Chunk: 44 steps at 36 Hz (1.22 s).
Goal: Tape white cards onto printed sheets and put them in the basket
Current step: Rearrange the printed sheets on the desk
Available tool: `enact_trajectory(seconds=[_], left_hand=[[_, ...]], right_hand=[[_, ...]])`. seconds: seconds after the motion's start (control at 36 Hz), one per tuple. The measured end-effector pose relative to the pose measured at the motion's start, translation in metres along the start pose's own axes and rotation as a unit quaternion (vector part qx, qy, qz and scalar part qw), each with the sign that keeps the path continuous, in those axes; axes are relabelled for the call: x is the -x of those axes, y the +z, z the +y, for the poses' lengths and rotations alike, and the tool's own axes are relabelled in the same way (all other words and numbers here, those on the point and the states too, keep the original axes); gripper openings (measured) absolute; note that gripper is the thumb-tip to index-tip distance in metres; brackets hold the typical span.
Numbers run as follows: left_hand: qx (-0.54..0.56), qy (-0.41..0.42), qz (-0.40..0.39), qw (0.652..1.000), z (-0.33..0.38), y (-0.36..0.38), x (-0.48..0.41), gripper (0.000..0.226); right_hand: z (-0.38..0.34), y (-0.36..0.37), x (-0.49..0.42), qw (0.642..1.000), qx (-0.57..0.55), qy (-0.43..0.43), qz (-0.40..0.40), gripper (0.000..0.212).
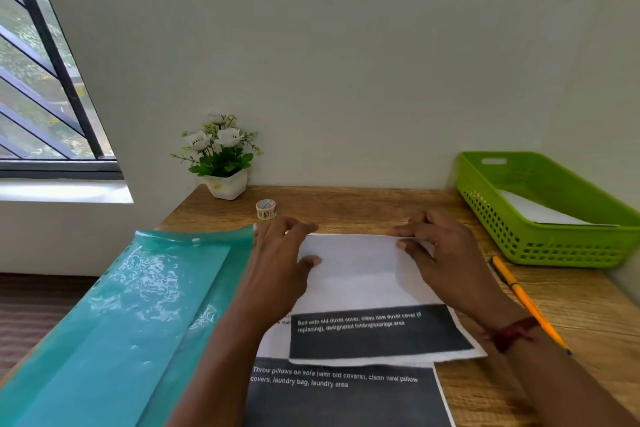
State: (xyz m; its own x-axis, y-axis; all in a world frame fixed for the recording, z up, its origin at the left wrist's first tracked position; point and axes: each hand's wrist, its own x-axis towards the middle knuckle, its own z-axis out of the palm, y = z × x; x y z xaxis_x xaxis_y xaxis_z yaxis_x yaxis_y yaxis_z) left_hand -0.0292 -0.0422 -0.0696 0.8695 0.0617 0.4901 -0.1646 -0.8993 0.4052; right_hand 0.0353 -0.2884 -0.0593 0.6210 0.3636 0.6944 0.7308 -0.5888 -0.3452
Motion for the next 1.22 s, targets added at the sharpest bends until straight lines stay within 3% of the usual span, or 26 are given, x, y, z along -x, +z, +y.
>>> enact_trajectory(seconds=[0.11,0.22,0.56,0.72,0.86,1.0,1.08,1.22], left_hand=[[-0.004,0.036,0.043,0.998,0.006,-0.005,0.0,0.018],[-0.025,0.024,0.016,0.999,0.014,-0.012,0.003,0.01],[-0.099,-0.043,-0.156,0.982,0.031,-0.015,0.013,0.023],[-0.084,-0.034,-0.223,0.971,0.035,-0.006,0.015,0.038],[-0.127,0.007,-0.289,0.949,0.036,0.006,0.02,0.064],[-0.152,0.013,-0.36,0.92,0.036,0.014,0.024,0.065],[-0.151,0.013,-0.364,0.919,0.036,0.016,0.024,0.063],[-0.176,0.03,-0.362,0.915,0.039,0.016,0.025,0.065]], right_hand=[[-0.005,-0.003,0.0,0.999,-0.024,-0.025,-0.001,0.012],[-0.007,-0.006,0.001,0.997,-0.04,-0.053,-0.031,0.008],[-0.016,-0.003,0.012,0.968,0.036,0.022,-0.249,0.016],[-0.027,0.003,0.016,0.914,0.108,0.022,-0.391,0.056],[-0.04,0.006,0.016,0.892,0.122,0.038,-0.433,0.065],[-0.046,0.016,0.024,0.884,0.117,0.054,-0.449,0.071],[-0.046,0.021,0.028,0.887,0.117,0.063,-0.443,0.089],[-0.044,0.026,0.031,0.887,0.106,0.078,-0.442,0.097]])
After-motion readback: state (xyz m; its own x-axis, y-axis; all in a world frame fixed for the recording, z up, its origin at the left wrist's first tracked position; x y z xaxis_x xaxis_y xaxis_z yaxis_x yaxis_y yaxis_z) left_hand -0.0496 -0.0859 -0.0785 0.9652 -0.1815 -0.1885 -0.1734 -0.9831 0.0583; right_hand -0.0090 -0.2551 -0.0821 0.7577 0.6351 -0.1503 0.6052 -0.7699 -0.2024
